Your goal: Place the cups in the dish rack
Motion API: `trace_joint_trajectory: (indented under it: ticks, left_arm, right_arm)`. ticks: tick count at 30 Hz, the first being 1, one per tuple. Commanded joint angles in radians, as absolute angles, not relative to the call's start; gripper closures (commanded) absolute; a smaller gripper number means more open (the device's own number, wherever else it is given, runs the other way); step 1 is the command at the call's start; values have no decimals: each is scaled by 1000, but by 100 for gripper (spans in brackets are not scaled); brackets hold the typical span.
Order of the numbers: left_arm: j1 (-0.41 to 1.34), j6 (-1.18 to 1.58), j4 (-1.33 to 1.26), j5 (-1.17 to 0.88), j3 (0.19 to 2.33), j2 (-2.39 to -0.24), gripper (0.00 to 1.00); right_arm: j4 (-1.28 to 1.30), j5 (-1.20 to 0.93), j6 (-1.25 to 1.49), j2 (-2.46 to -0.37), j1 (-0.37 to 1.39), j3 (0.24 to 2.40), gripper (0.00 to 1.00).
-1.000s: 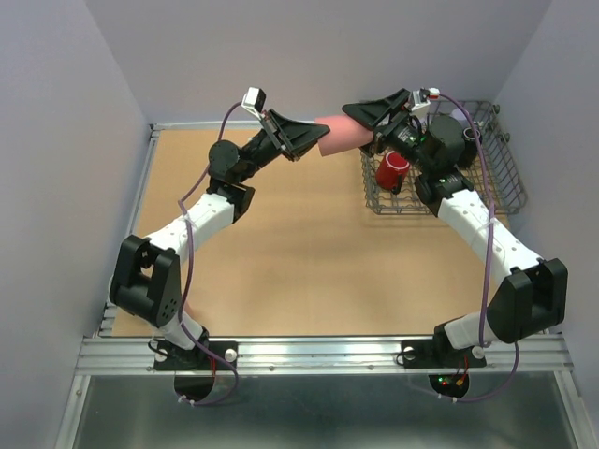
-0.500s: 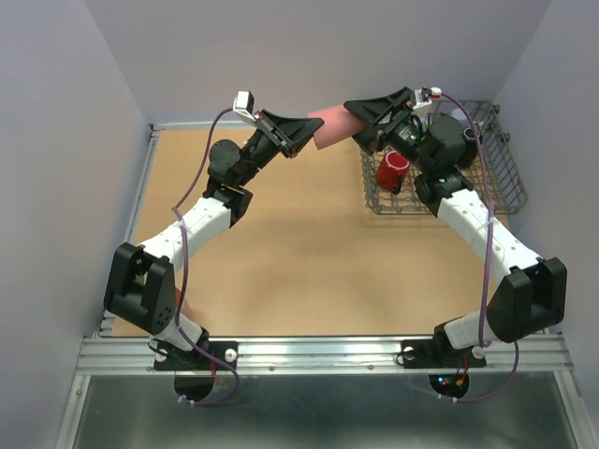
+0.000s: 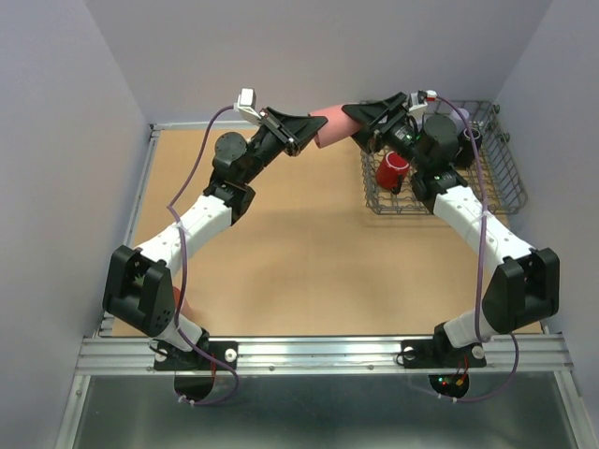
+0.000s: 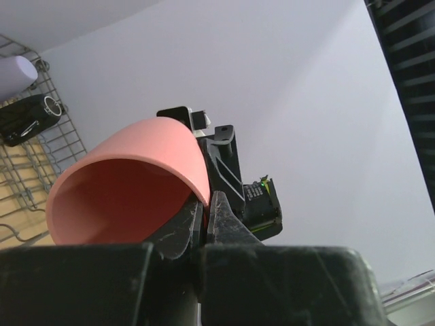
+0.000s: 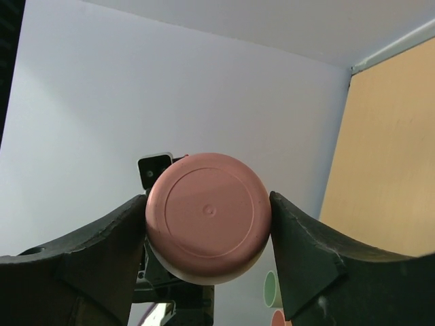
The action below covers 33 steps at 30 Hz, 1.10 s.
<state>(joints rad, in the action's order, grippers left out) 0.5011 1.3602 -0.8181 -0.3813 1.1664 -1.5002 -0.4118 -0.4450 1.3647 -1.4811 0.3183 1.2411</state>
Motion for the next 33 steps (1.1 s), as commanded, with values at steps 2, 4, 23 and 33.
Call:
trace_joint_trajectory:
  ticks: [2, 4, 23, 33]
  left_arm:
    - [525, 1290, -807, -423, 1235, -1483, 100]
    - [523, 1281, -775, -446, 1247, -1494, 100]
    - [459, 888, -131, -347, 1166, -1272, 39]
    - [413, 772, 55, -301, 1124, -1135, 39]
  right_arm:
    - [-460, -479, 1358, -1477, 331, 1307, 85]
    - [-440, -474, 1339, -1477, 331, 1312, 96]
    - [42, -407, 865, -1520, -43, 1465, 100]
    - [250, -137, 588, -1696, -58, 1647, 100]
